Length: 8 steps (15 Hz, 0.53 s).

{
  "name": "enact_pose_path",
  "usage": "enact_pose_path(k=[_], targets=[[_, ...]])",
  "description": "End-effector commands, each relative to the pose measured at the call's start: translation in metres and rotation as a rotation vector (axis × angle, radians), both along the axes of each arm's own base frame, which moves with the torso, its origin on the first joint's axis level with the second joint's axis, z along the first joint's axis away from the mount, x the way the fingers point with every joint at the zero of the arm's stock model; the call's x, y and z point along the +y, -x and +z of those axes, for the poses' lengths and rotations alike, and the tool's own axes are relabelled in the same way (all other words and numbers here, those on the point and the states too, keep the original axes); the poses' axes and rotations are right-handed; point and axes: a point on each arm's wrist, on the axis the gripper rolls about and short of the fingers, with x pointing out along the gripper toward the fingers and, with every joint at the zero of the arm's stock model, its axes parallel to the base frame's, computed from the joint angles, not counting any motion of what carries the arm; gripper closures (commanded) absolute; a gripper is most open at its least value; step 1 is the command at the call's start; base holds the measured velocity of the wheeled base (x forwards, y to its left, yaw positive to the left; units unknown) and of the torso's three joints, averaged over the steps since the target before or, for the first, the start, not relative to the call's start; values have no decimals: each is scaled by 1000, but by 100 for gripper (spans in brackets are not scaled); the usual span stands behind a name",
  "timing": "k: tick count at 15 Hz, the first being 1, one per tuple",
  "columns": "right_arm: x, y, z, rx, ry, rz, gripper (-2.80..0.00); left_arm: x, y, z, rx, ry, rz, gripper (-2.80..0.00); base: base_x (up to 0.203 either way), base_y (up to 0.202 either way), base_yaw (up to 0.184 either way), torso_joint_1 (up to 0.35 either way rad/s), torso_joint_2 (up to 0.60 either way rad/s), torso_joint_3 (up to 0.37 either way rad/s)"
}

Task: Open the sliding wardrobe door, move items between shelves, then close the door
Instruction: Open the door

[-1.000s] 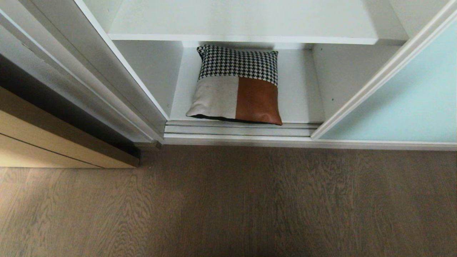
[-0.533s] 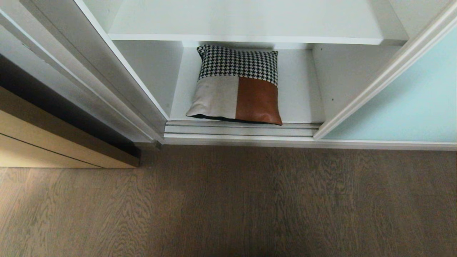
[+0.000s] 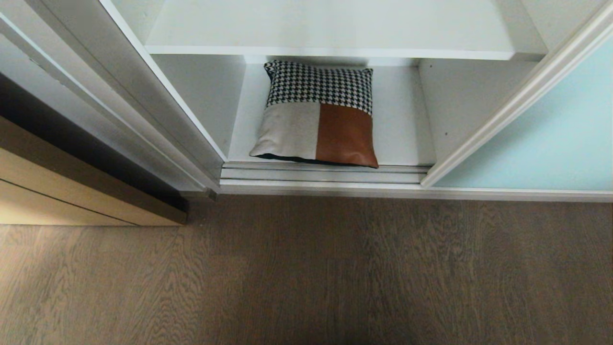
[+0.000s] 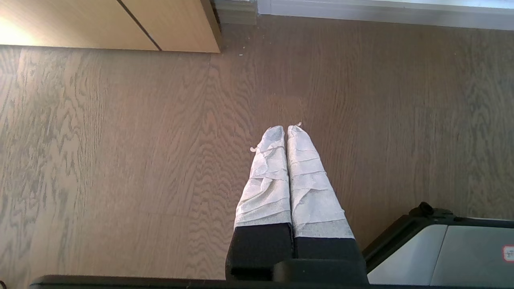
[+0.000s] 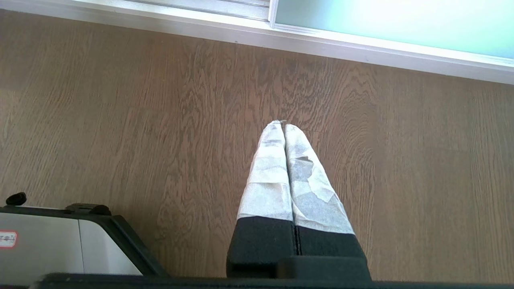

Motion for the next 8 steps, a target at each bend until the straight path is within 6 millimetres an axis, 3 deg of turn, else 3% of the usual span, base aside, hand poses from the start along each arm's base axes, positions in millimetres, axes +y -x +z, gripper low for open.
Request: enact_pose_path(k=[1, 6, 8], targets=[[0, 0, 0, 0, 1, 1, 0, 0, 0, 0, 6, 1, 0, 0, 0, 0, 0, 0, 0, 0], [0, 0, 0, 0, 1, -1, 0, 0, 0, 0, 6, 1, 1, 0, 0, 0, 0, 0, 0, 0], [0, 0, 0, 0, 1, 1, 0, 0, 0, 0, 7, 1, 1, 0, 116, 0, 0, 0, 4, 5]])
